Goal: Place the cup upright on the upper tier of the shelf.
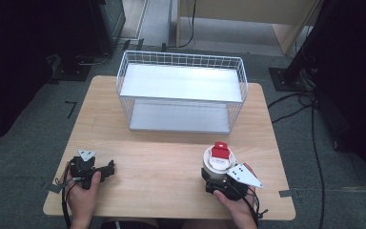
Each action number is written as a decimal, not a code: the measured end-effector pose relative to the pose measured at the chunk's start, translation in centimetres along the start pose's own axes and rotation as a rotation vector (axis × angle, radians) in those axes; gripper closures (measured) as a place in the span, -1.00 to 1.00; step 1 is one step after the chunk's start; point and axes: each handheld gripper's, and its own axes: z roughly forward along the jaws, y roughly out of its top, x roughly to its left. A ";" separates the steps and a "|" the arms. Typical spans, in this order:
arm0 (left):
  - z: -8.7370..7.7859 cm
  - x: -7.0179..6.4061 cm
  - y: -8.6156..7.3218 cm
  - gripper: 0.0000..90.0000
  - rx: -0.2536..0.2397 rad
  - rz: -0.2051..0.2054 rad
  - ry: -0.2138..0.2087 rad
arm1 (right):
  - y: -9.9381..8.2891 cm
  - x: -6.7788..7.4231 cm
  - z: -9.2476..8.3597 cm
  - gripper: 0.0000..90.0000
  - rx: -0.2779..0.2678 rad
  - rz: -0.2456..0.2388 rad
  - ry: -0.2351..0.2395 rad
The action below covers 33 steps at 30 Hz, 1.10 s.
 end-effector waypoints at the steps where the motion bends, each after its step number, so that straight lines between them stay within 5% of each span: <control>1: 0.0 0.0 0.0 -1.00 0.000 0.000 0.000 | 0.2 0.0 0.0 -0.79 -0.003 0.002 -0.001; 16: 0.0 0.0 0.0 -1.00 0.000 0.002 -0.002 | 4.2 0.7 1.3 -0.79 -0.043 0.000 0.014; 33: 0.0 0.0 0.0 -1.00 0.000 0.004 -0.001 | 12.1 2.1 3.4 -0.79 -0.110 -0.042 0.032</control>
